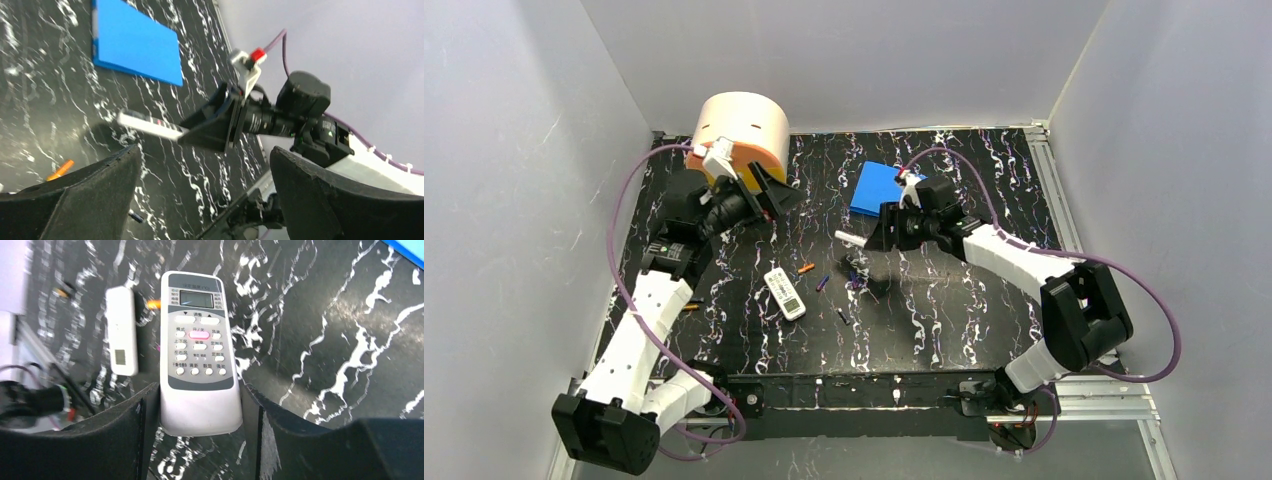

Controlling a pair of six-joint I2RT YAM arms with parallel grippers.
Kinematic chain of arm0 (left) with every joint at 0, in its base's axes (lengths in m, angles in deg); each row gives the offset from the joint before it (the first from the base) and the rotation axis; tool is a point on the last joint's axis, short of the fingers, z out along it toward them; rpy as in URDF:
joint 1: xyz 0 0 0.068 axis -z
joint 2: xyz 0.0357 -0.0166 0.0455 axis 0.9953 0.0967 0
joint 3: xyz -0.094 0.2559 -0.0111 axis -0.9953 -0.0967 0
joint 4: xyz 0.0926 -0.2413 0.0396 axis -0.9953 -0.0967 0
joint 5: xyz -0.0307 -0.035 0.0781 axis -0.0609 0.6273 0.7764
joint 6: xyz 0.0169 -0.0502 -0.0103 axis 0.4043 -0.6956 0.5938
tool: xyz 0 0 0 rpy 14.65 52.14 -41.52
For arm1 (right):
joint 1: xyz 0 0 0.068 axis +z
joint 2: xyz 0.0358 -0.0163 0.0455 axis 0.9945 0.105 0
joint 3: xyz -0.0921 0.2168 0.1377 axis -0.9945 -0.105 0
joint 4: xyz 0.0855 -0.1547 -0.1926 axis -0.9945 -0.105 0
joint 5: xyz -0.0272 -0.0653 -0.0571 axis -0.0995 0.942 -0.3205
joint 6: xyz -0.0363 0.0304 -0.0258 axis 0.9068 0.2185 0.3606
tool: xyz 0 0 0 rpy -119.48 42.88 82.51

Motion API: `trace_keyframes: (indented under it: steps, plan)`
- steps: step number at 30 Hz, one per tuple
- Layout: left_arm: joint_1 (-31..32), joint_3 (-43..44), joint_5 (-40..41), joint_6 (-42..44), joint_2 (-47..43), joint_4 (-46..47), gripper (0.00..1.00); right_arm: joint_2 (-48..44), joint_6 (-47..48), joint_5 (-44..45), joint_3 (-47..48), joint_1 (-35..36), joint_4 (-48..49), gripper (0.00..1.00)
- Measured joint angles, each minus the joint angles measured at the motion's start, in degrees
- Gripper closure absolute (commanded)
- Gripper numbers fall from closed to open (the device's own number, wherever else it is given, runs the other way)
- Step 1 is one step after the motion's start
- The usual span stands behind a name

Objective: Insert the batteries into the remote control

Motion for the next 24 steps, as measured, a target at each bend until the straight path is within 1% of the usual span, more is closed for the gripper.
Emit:
trace_keyframes:
  steps: [3,8,14,20,24]
  plan:
    - [2.56,-2.75,-0.07,-2.12,0.87,1.09,0.02,0.15,-5.33,-4.37,-0.35,-2.38,4.31,0.71]
    - [3.65,-8.50,2.43,-7.45,2.12,1.38,0.02,2.43,-12.66,-10.23,-1.20,-2.60,7.13,0.72]
    - [4.44,-13.88,2.78,-16.41,5.75,3.58,0.02,3.06,-24.00,-15.17,-6.84,-3.15,15.69,0.72]
    - [6.25,-14.82,2.73,-22.32,7.87,4.79,0.02,3.17,-35.32,-18.25,-7.87,-3.37,27.61,0.72]
    - [6.73,-14.38,1.11,-26.97,8.87,7.65,0.02,2.62,-40.17,-19.63,-7.74,-3.37,33.88,0.71]
